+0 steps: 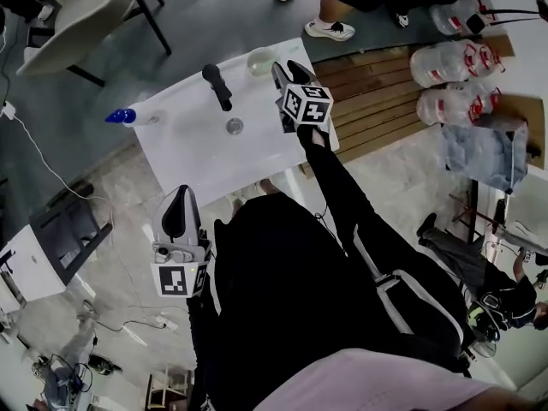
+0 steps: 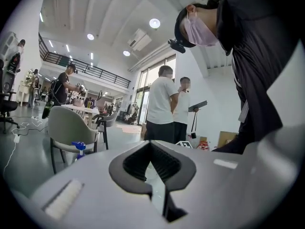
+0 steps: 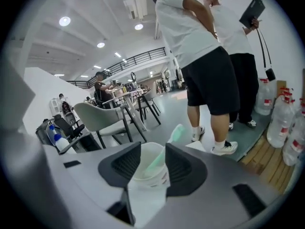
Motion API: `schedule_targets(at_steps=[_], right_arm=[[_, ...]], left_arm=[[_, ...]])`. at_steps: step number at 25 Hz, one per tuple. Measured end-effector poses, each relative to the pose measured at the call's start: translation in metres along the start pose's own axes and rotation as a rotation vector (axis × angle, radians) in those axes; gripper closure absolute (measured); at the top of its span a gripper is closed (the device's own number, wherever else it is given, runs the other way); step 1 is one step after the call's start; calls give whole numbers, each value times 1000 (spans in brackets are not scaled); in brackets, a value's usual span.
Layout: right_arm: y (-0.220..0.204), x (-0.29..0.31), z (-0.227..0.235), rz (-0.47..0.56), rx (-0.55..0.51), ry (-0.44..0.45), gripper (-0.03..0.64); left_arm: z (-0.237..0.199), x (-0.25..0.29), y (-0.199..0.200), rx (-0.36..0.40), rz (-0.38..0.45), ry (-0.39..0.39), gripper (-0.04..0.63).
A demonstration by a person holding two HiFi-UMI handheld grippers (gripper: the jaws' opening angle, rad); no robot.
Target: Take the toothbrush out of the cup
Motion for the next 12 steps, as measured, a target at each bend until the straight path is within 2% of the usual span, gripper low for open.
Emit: schedule_targets(at_steps=[4,9,12], right_arm=[[-5,20,10,-34,36,-19,465],[-10,37,19,-57,76,-12,465],[-16,48,26,-68,101,-15,465]], left_arm=[[-1,28,-5,-1,13,-9,592],[-1,78,-11,6,39,-75,592],[-1,97,-17,11,15,-82,592]])
Point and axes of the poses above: the fingertips, and each gripper's own axes: x forward along the fingers, z to its right, y out of its top, the point moved 8 cm from there along -x, backward along the fingers, and after that the axes turned 7 degrees about z, right-handed, at the moved point
